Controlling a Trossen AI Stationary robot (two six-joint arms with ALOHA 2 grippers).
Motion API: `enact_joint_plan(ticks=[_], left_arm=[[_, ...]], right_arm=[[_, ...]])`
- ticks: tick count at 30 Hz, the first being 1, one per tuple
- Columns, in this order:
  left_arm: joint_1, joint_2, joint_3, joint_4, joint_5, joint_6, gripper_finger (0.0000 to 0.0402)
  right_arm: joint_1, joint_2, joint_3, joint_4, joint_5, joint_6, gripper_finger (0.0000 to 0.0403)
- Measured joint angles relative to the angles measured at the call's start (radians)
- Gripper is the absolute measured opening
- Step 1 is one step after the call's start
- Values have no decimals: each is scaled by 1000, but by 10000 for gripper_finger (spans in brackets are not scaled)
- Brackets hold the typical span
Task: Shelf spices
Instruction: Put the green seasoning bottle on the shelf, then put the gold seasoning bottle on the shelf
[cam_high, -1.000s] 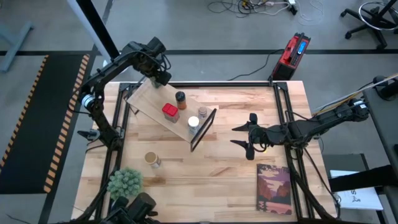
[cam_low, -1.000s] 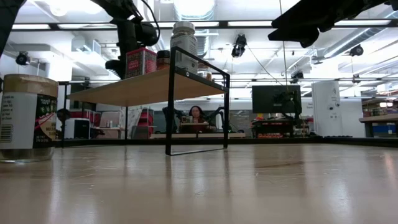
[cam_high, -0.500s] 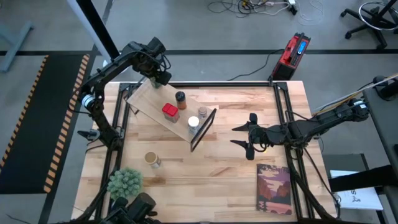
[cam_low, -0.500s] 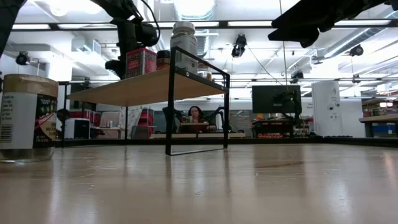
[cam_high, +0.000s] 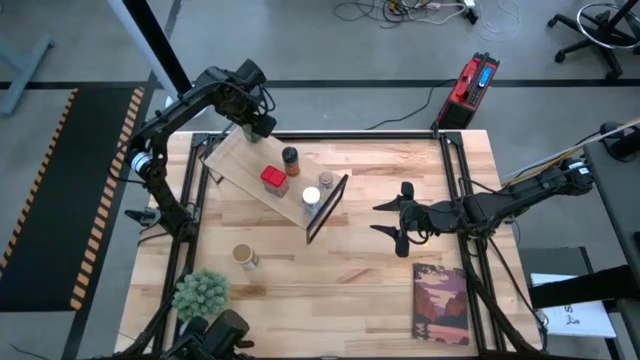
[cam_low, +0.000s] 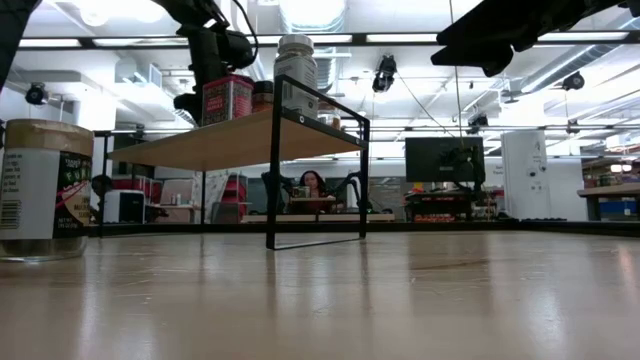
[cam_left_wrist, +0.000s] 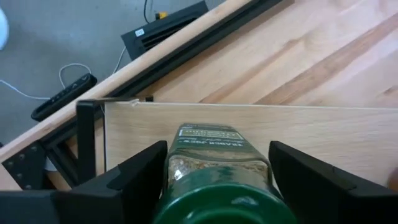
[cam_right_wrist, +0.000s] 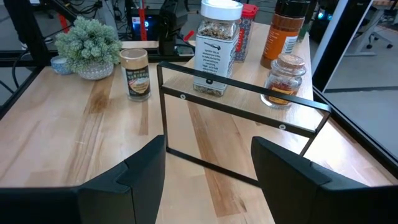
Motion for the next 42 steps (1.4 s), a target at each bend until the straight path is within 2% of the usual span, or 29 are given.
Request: enact_joint_plan(ticks=[6,10,16,22,25,30,37,42], left_arm=[[0,-1,61,-24,-3,20,305],[0,-2,122,-58,-6,40,318],[0,-2,268,-132,-59,81,316],[-18,-6,423,-219,-16,84,306],[-45,-16,458,-275,2,84,302],[-126,-113,422,-268,132,50,294],[-292,-314,268,-270,132,-44,280],[-502,-467,84,-267,132,-188,270]], right_arm=[[0,0,0,0,0,0,213],[0,0,0,0,0,0,213],[0,0,0,0,0,0,213],[0,0,0,0,0,0,213],[0,0,-4,1,0,0,213],[0,0,-19,-1,0,19,213],[4,0,-26,0,0,23,213],[4,0,-26,8,0,24,213]])
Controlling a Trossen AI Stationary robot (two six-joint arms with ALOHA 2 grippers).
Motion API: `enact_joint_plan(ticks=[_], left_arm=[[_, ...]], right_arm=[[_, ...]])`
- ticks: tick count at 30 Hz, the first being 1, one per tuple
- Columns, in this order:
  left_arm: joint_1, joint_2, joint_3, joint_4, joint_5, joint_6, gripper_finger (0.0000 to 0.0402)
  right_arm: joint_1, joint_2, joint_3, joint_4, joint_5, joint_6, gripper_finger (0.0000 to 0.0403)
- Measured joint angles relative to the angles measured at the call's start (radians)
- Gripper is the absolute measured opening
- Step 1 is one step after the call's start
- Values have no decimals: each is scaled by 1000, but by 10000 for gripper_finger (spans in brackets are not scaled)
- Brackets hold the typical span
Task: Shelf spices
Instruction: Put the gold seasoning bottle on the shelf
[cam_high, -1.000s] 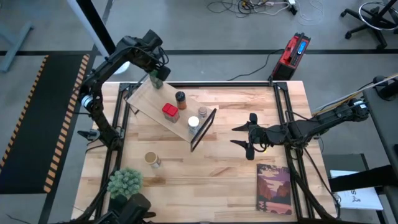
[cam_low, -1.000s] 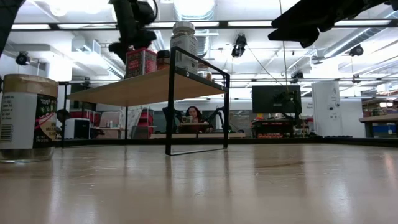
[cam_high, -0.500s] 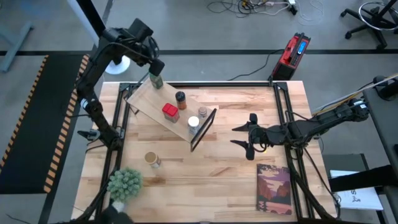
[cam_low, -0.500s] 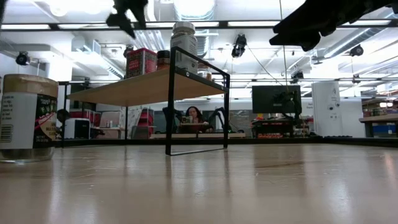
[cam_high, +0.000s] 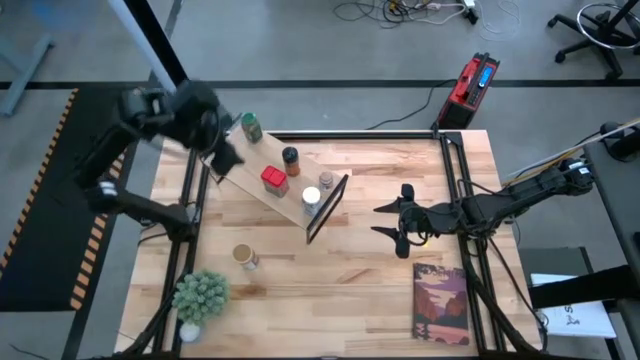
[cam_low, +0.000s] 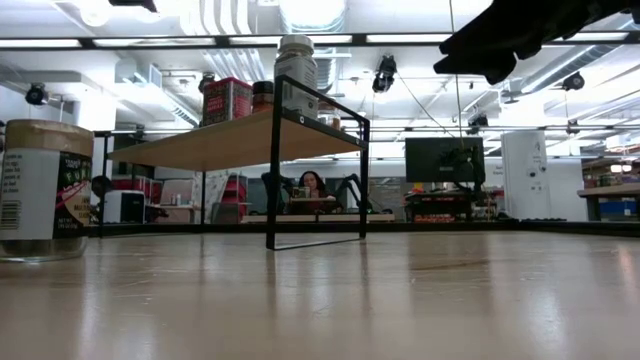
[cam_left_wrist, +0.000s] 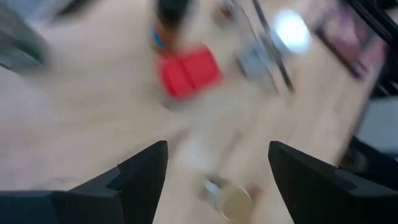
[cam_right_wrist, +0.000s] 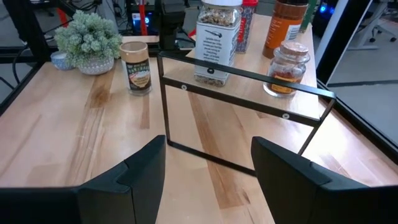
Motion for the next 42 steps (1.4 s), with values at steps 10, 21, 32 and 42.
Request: enact_joint_plan(ticks=[10,21,32,42], left_arm=[[-641,-168,-419,310,-79,-401,244],[-888,-67,-584,467,-140,-561,219],[-898,96,-584,373,-196,-545,217],[-906,88,-619,258,-230,-616,225]], right_arm=[[0,0,0,29,0,-3,213],[0,0,4,48,1,-6,213],[0,0,5,43,0,-4,213],[0,0,2,41,-4,2,213]])
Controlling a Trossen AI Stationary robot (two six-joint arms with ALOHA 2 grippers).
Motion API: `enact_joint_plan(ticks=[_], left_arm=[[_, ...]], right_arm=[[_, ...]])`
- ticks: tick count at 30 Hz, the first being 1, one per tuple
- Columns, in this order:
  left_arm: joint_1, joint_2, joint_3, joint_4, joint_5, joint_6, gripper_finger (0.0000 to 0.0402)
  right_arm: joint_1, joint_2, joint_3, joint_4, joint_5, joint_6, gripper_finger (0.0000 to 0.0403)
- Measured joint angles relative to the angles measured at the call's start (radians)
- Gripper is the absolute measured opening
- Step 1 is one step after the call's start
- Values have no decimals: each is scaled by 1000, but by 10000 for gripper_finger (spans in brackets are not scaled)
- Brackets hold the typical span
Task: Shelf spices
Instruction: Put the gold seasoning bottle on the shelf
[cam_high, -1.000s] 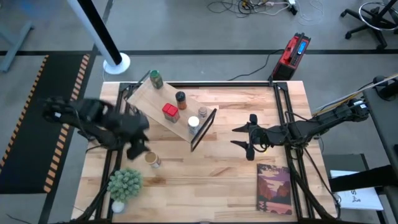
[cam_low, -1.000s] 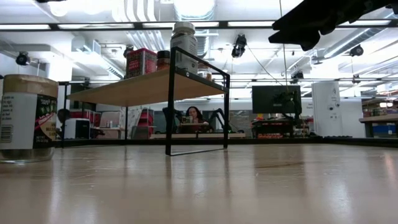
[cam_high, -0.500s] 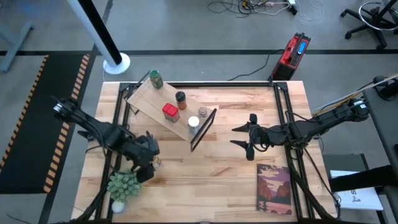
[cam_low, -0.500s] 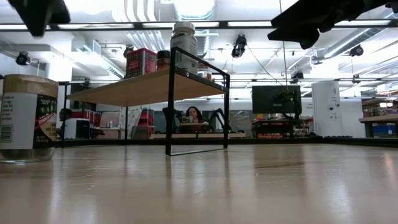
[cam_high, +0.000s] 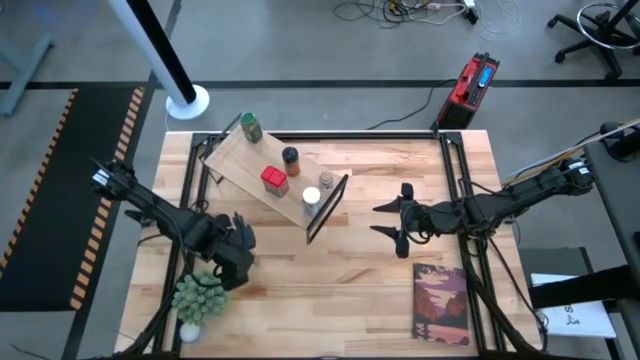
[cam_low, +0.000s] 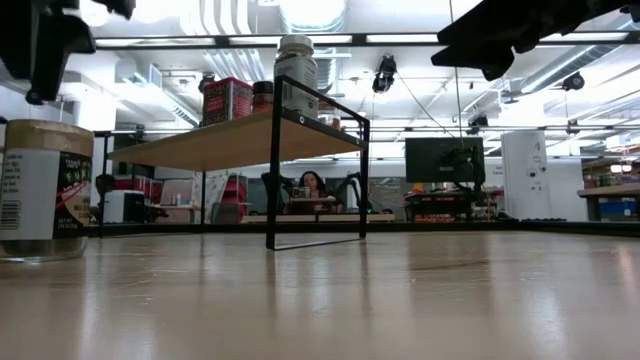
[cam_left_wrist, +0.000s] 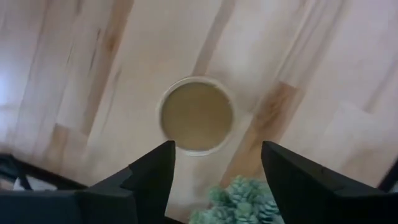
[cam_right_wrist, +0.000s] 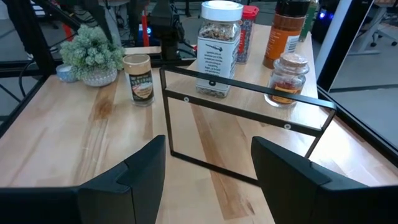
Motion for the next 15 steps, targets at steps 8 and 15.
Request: enact_joint_plan(ticks=[8,15], left_arm=[[0,-34,-111,25,-5,-55,292],[1,-36,-164,109,-3,-92,362]], right_arm=[[0,0,0,0,-15,0,213],[0,0,0,1,-14,0,213]])
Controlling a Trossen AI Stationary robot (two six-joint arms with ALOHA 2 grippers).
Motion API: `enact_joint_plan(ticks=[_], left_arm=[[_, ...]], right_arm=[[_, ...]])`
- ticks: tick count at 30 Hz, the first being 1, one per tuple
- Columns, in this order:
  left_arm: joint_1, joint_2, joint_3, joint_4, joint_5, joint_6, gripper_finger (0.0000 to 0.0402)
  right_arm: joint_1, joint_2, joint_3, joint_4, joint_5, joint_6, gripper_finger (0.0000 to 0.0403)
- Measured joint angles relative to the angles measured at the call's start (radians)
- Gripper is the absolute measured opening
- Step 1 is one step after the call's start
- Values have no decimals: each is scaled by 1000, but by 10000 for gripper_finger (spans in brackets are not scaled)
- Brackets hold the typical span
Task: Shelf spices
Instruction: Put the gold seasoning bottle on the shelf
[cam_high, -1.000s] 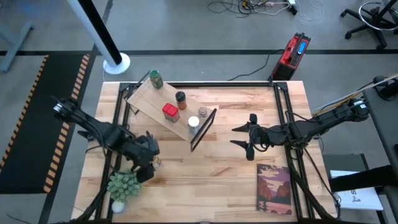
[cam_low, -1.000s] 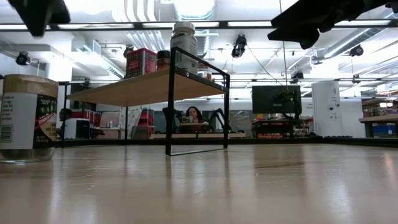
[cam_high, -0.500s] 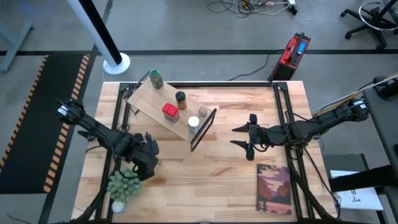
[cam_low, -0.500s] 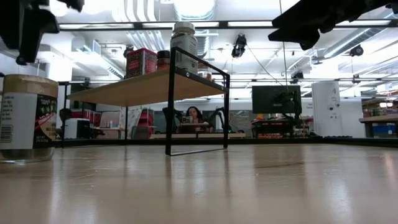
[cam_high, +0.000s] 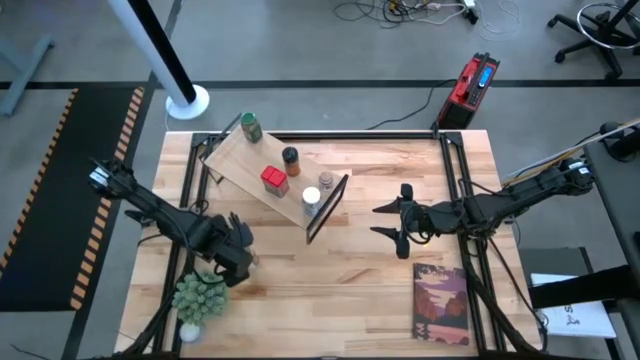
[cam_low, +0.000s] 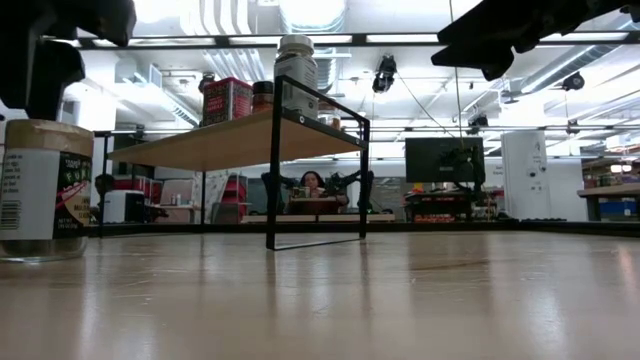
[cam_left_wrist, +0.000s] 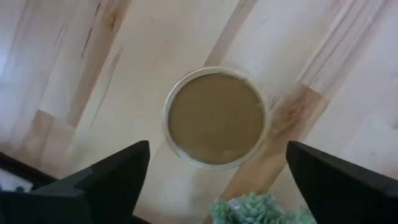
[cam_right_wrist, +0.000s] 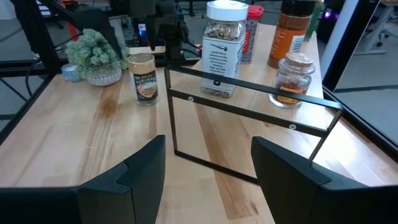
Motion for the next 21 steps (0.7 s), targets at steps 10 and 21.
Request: enact_joint_plan(ticks=[10,21], left_arm=[[14,0,-45,75,-9,-3,399],[53,2,-117,165,-36,32,398]], right_arm=[[0,0,0,1,0,0,213],[0,0,-1,1,0,0,213]])
